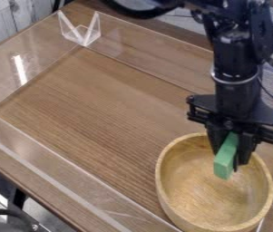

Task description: Put the green block in the brown bowl

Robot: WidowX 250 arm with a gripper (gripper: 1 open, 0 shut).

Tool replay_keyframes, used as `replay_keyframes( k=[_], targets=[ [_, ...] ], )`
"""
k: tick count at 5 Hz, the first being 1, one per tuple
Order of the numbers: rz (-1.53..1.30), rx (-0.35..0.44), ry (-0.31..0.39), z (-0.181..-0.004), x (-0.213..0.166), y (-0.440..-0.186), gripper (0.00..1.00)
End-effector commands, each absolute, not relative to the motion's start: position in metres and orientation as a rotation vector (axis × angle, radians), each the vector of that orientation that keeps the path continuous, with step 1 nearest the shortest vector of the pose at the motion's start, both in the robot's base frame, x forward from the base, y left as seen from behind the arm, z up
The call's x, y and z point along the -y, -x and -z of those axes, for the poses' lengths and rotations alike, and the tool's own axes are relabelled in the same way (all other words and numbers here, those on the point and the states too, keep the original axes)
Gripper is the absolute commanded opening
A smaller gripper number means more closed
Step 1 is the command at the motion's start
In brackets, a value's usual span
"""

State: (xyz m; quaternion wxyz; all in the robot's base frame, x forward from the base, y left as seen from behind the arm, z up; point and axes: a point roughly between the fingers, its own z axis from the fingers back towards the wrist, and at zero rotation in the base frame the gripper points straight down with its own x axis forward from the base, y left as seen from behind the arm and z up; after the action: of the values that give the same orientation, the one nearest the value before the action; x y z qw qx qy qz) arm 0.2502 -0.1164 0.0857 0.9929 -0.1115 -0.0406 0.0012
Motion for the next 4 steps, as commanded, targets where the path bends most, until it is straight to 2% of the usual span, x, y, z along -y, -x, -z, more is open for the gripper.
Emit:
replay_keyframes(
  k=[1, 4],
  targets=[
    [0.005, 0.114, 0.237, -0.088, 0.114, -0.256, 0.00],
    [0.007, 0.085, 0.236, -0.070, 0.108, -0.253, 0.00]
  ],
)
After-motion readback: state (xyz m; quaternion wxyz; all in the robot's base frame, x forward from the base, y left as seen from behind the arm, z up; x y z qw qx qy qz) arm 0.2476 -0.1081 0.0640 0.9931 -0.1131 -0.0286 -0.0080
